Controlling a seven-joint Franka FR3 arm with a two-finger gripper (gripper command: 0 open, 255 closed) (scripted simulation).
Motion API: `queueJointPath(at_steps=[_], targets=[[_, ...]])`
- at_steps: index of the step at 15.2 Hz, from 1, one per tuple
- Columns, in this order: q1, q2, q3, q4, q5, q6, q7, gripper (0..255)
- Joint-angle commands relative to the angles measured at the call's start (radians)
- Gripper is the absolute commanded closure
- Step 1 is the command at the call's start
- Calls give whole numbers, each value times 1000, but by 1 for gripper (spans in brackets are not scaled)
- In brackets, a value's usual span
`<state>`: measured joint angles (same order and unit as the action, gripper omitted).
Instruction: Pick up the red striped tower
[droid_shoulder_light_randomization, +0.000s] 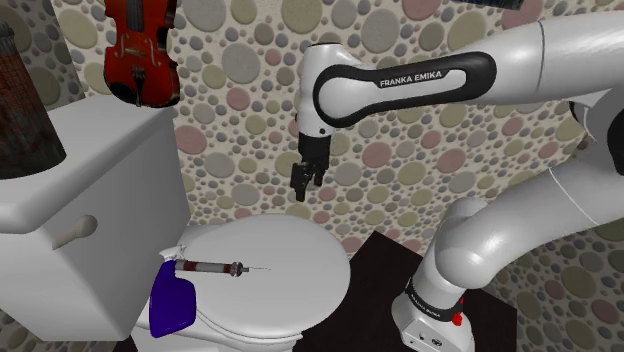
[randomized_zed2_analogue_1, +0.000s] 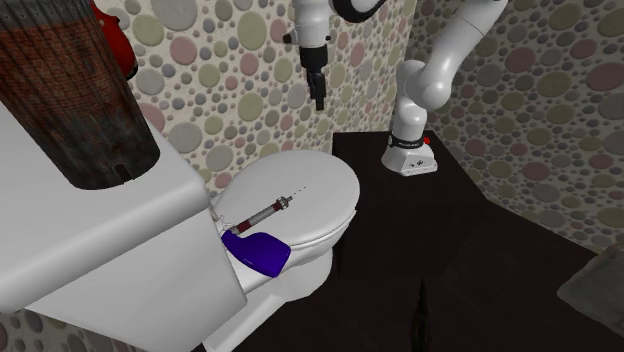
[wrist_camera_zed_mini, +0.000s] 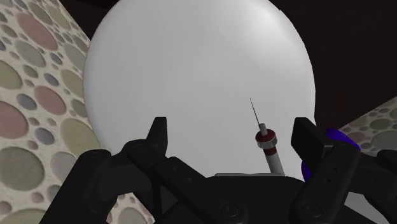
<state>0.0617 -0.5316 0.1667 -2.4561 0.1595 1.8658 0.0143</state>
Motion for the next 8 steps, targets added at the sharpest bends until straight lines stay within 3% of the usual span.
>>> queueJointPath(at_steps=[1,8], targets=[[4,47,17,-17,14,67,18,0],[22,276,90,-2,43,290,103,0]])
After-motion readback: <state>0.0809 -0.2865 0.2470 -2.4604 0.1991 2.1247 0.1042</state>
